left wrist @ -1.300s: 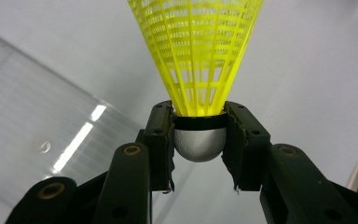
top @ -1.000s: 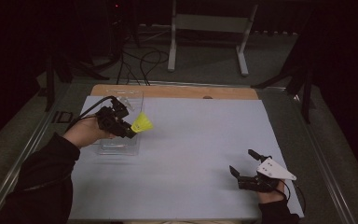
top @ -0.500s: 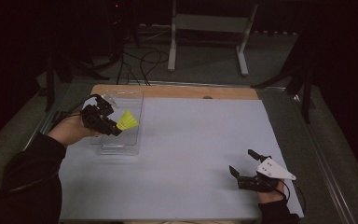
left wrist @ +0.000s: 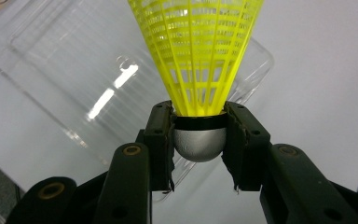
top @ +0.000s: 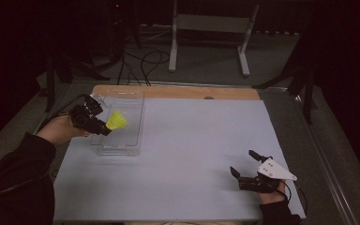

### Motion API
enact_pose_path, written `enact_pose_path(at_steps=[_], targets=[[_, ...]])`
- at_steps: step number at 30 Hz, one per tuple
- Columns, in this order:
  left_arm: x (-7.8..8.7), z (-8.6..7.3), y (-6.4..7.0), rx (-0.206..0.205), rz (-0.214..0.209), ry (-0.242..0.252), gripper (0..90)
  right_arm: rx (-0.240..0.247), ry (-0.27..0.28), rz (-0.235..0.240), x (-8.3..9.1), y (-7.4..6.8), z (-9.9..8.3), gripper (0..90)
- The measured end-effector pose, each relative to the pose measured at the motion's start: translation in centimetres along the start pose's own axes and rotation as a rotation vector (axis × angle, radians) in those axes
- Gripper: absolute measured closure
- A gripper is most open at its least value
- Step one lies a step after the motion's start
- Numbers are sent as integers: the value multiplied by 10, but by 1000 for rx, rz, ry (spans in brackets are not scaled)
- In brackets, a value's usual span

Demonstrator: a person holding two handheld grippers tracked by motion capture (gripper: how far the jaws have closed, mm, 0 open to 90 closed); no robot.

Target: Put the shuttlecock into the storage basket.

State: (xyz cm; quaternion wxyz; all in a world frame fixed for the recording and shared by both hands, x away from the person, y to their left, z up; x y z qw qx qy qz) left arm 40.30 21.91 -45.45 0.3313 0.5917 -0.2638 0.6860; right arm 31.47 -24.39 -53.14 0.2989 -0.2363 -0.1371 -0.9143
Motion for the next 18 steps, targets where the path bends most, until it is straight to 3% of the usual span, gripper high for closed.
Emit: enact_pose_path(at_steps=[9,18], targets=[[2,-11,-14,42,7,-1,652,1,-2,1,0,0,0,80],[6,-18,-20,64,14,5,652,6,-3,-1,0,0,0,80]])
Point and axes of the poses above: each handheld gripper's, and its own axes: x roughly backward along the jaws, z roughly out of its top, y roughly to its right, the point moved 9 cm from there along -x, roughly forward along the jaws, and after that the axes turned 12 degrees about -y, right-handed, at the moved point
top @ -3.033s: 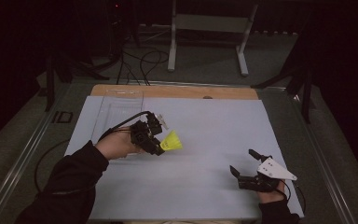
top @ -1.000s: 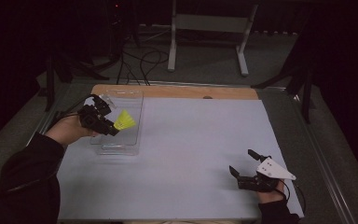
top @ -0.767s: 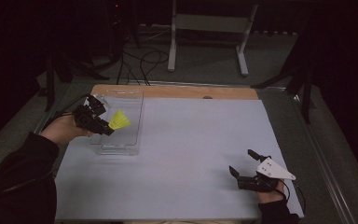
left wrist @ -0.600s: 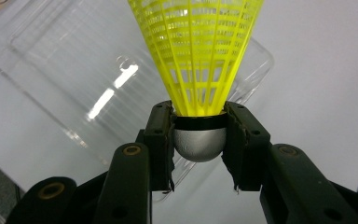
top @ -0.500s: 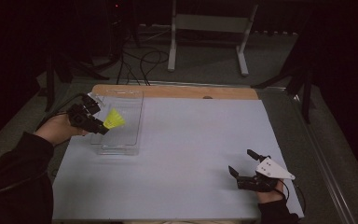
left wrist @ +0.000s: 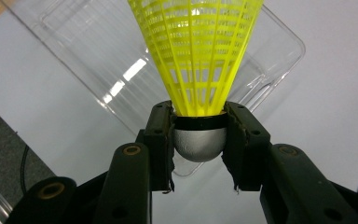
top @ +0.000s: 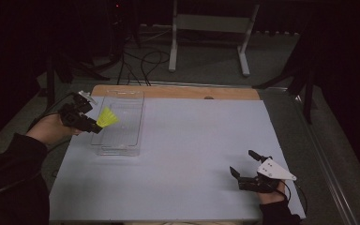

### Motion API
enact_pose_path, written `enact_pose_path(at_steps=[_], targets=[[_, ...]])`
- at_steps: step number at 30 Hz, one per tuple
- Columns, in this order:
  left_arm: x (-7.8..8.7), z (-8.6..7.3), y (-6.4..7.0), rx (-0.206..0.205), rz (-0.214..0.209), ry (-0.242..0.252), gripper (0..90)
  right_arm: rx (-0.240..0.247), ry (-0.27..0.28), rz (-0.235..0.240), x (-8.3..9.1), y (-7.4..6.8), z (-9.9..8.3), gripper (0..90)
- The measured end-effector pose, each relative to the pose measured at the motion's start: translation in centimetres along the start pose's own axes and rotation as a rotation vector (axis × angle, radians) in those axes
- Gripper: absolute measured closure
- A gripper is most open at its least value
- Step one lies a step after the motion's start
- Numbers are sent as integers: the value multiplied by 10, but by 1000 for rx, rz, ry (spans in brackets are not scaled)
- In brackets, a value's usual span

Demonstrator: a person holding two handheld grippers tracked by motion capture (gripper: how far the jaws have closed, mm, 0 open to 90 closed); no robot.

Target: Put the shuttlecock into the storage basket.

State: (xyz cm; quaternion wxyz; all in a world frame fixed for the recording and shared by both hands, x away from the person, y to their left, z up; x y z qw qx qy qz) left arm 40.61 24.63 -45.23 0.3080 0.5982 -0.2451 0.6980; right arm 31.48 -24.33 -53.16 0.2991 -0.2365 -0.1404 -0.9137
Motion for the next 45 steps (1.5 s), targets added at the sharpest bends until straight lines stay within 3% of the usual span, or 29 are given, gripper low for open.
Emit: enact_pose_path(at_steps=[9,20,26,31,45], targets=[[1,-8,-8,28,4,0,652,1,-1,0,0,0,0,80],[2,-6,-4,15,5,14,652,0,-1,2,0,-1,0,80],[-4,-5,-3,9,-2,8,652,2,-1,2,0,-1,0,80],[-8,-6,-5,27,-13,9,651,2,-1,2,0,0,0,80],[-25,-10,-8,9,-23,0,651,0,-4,5,0,-1,0,80]])
Point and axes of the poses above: each handheld gripper's, and its own axes: x roughly backward along the jaws, z roughly out of its top, y roughly to its right, the point moved 9 cm from there along -x, roughly forward along the jaws, and after that the axes turned 12 degrees about -y, right-handed, at the moved point
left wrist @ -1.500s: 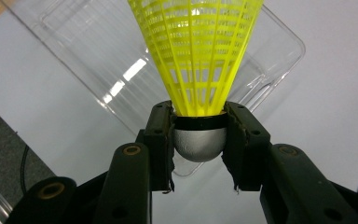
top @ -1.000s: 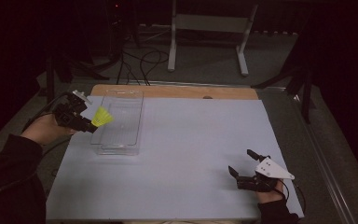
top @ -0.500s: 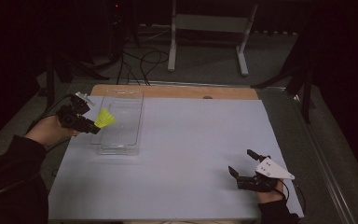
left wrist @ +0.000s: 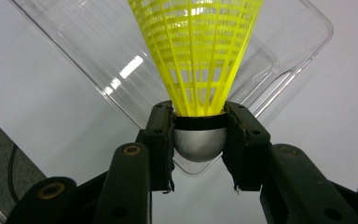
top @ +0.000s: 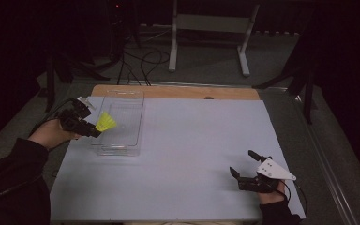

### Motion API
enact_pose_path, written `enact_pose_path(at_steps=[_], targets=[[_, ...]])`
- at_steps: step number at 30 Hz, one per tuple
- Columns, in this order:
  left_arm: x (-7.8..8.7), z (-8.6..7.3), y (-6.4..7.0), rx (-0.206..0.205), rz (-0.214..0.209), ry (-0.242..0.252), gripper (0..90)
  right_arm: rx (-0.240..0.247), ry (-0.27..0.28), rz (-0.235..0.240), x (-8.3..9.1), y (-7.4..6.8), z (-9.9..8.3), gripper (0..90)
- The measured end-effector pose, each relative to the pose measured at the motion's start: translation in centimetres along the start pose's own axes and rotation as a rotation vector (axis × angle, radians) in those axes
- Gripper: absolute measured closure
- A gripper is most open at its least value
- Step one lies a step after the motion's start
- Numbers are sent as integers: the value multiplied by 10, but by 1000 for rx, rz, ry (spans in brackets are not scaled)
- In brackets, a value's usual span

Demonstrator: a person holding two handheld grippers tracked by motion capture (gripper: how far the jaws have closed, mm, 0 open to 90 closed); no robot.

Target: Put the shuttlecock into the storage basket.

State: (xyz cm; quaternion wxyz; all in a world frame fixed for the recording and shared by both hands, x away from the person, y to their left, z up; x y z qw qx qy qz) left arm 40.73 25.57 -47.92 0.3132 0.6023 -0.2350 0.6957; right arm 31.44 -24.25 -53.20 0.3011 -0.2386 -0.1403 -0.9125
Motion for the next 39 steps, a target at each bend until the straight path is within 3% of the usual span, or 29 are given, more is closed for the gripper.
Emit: enact_pose_path(at_steps=[25,33,39], targets=[[-26,2,-4,18,-11,-26,651,3,1,-1,0,0,0,81],[-31,4,-8,44,44,-42,650,1,-2,1,0,0,0,80],[-37,4,-6,31,34,-64,649,1,-2,1,0,0,0,80]])
Point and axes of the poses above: each handheld gripper's, and its own axes: x roughly backward along the jaws, z roughly out of its top, y roughly to its right, the point moved 9 cm from there along -x, roughly forward along the jaws, and after that the axes turned 12 degrees about -y, right-handed, at the moved point
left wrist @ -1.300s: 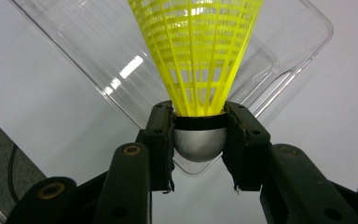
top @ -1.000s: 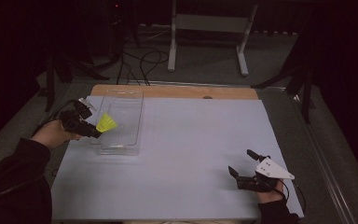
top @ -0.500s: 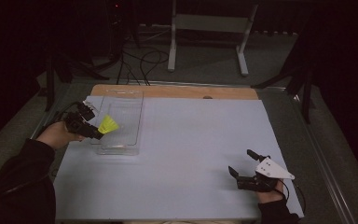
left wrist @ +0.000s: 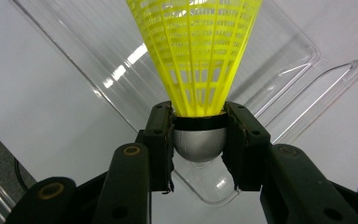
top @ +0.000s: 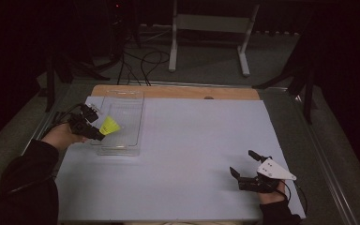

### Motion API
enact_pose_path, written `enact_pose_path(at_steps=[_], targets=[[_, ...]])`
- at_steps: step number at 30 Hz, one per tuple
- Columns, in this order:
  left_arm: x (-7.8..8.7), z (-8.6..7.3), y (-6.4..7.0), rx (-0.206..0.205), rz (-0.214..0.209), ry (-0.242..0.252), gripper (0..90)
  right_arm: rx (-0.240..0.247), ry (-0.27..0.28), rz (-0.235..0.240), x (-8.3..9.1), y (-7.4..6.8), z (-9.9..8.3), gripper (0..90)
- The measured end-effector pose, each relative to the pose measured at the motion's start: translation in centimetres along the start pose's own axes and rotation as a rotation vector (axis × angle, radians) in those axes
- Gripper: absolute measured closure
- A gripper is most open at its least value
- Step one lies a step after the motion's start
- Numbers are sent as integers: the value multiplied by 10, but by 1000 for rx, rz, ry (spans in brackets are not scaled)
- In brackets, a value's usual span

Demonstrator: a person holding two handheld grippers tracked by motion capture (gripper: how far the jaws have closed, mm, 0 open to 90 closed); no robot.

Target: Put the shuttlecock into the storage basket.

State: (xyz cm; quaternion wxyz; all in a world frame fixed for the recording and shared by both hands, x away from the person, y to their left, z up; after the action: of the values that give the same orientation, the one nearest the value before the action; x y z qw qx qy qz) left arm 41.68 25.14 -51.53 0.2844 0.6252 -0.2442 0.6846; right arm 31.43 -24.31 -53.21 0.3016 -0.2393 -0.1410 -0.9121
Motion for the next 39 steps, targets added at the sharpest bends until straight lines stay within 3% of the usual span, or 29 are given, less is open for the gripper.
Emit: enact_pose_path(at_steps=[13,21,26,39], targets=[[-9,1,3,-2,-12,-38,648,0,1,1,0,0,0,81],[-8,5,4,29,-33,-56,626,0,0,0,0,0,0,81],[3,10,4,51,-9,-27,379,1,1,-1,0,0,0,80],[17,15,9,39,20,10,145,3,4,-3,0,0,1,80]])
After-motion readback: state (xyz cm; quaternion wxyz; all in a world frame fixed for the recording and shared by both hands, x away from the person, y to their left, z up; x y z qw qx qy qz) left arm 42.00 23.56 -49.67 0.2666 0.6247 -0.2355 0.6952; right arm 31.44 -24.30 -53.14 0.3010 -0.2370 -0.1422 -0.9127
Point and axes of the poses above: each handheld gripper's, and its own axes: x roughly backward along the jaws, z roughly out of its top, y roughly to its right, the point moved 9 cm from there along -x, roughly forward along the jaws, and after that the axes turned 12 degrees about -y, right-handed, at the moved point
